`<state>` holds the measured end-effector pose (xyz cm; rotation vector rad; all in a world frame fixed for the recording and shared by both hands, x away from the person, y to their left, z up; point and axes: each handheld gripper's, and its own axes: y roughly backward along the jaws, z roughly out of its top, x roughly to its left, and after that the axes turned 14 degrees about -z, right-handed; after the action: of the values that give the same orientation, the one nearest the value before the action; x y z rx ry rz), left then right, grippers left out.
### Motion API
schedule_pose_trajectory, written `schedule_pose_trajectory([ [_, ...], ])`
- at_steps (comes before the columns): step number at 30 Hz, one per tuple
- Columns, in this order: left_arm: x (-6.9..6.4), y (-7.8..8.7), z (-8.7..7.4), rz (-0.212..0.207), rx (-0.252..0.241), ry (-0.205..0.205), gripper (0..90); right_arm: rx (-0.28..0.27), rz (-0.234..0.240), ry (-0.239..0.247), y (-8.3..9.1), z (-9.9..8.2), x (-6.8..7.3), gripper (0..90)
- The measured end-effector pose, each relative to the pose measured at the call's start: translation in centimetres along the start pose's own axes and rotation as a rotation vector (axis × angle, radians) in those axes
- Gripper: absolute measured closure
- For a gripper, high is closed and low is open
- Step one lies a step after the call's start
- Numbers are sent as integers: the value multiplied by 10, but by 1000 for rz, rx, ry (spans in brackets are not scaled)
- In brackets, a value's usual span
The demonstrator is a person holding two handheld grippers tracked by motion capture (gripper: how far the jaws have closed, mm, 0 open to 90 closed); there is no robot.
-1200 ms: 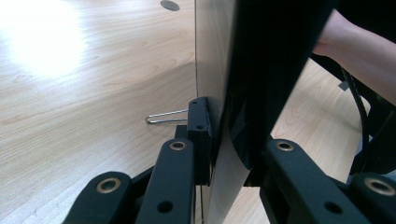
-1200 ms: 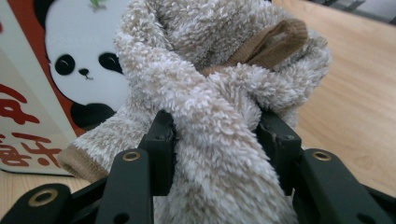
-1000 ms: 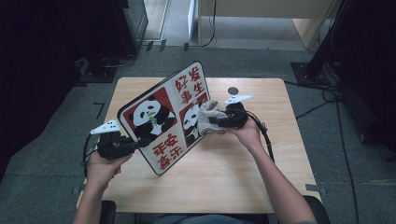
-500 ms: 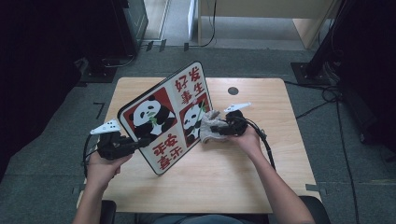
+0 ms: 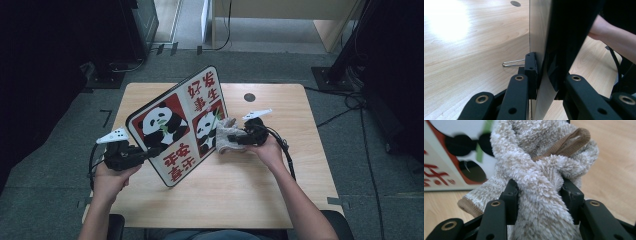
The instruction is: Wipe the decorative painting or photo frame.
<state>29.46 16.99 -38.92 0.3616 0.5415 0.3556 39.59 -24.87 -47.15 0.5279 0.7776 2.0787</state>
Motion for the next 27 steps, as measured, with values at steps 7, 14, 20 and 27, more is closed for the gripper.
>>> schedule_pose_trajectory([
  [7, 0, 0, 0, 1, 0, 2, 798, -60, 6, 2, 21, 19, 3, 564],
  [14, 0, 0, 0, -2, -2, 5, 798, -108, 12, 52, 49, 53, 13, 564],
  [20, 0, 0, 0, -4, -1, 7, 798, -136, 21, 89, 69, 86, 27, 564],
  [27, 1, 0, 0, -4, 1, 7, 798, -161, 33, 152, 86, 125, 47, 563],
])
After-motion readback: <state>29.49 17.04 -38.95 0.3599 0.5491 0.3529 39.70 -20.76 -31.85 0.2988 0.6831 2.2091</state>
